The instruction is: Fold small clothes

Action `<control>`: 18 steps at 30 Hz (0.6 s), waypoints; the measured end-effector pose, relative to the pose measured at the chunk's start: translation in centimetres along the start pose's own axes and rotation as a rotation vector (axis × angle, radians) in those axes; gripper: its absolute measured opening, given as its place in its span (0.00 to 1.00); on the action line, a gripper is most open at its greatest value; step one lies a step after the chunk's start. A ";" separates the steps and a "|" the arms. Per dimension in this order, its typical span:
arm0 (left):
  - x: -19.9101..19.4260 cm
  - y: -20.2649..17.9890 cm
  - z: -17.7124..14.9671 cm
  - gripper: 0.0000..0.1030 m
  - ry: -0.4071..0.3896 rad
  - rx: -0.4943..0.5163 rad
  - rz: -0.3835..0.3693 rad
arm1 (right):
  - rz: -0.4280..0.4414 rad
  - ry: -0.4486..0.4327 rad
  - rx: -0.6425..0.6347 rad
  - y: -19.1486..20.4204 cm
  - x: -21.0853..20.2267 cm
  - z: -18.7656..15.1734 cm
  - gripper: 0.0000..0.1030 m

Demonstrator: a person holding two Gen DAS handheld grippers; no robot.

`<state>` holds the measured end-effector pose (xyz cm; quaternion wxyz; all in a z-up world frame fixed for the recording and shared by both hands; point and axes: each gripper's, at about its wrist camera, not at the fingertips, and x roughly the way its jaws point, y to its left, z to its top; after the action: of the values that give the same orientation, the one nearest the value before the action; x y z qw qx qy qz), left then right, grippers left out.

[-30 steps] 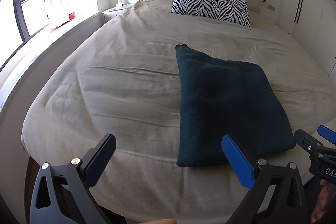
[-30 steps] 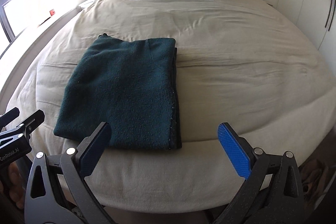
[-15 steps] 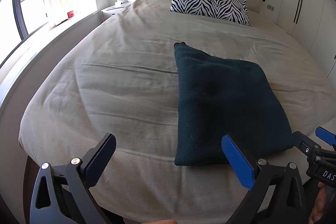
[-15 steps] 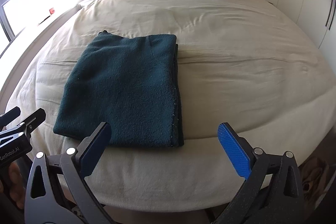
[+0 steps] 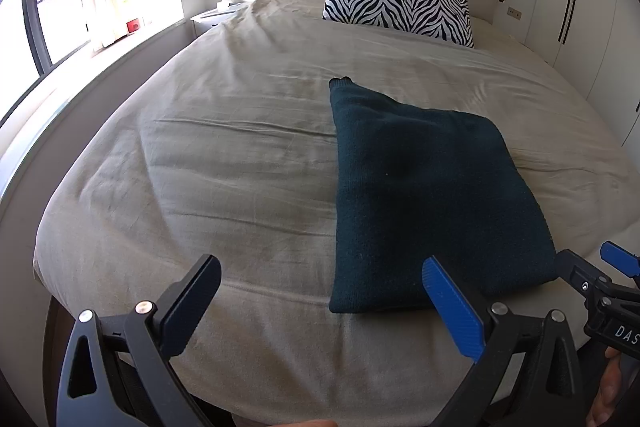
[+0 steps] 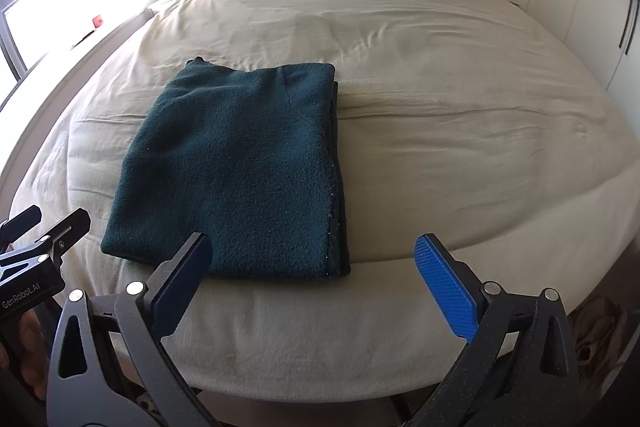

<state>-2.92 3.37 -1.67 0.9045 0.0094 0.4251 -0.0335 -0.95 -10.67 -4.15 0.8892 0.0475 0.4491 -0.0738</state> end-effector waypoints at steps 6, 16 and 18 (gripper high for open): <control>0.0 0.1 0.0 1.00 0.000 0.000 0.000 | 0.000 0.001 0.001 0.1 0.0 -0.1 1.00; 0.0 0.1 0.0 1.00 0.002 -0.001 -0.001 | 0.001 0.006 0.005 0.0 0.2 -0.4 1.00; 0.0 0.1 0.0 1.00 0.002 -0.001 -0.002 | 0.001 0.006 0.005 0.0 0.2 -0.4 1.00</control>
<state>-2.93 3.48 -1.74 0.9040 0.0086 0.4260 -0.0339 -1.13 -10.64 -4.52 0.8878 0.0504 0.4514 -0.0744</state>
